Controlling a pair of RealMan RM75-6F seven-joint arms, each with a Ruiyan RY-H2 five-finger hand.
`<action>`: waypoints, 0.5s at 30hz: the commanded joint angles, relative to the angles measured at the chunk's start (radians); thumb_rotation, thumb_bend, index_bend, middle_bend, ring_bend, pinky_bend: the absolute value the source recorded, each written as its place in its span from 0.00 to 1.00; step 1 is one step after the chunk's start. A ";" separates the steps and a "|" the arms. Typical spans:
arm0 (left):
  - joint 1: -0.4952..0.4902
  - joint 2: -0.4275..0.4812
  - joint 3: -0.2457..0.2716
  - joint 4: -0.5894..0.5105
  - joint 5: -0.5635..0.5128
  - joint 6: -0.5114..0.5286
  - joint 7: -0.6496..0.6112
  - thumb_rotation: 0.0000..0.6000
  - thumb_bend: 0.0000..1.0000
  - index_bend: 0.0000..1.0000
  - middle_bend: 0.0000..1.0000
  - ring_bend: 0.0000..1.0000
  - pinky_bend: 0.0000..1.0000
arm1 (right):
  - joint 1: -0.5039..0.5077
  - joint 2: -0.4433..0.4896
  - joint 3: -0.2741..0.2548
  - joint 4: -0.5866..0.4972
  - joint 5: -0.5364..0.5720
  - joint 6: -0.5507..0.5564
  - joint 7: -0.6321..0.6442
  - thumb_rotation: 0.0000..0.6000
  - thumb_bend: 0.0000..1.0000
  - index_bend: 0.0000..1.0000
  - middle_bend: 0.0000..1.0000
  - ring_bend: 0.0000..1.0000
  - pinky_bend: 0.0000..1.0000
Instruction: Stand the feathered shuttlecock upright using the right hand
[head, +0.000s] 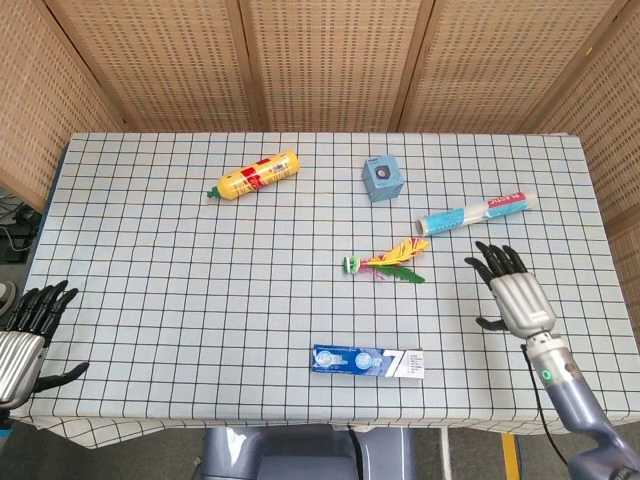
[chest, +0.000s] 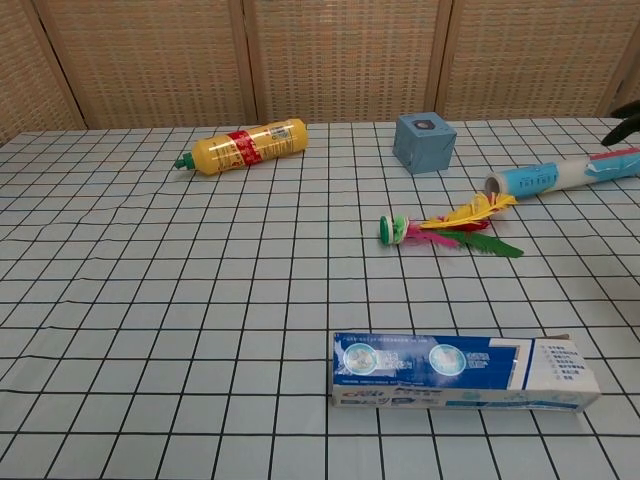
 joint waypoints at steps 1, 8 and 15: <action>-0.009 -0.013 -0.004 0.009 -0.013 -0.019 0.017 1.00 0.00 0.00 0.00 0.00 0.00 | 0.118 -0.071 0.052 0.105 0.065 -0.109 -0.026 1.00 0.00 0.29 0.00 0.00 0.00; -0.026 -0.030 -0.018 0.012 -0.061 -0.065 0.045 1.00 0.00 0.00 0.00 0.00 0.00 | 0.234 -0.221 0.063 0.300 0.043 -0.137 -0.068 1.00 0.18 0.38 0.00 0.00 0.00; -0.038 -0.046 -0.028 0.011 -0.104 -0.103 0.087 1.00 0.00 0.00 0.00 0.00 0.00 | 0.327 -0.360 0.037 0.535 0.011 -0.186 -0.050 1.00 0.30 0.45 0.00 0.00 0.00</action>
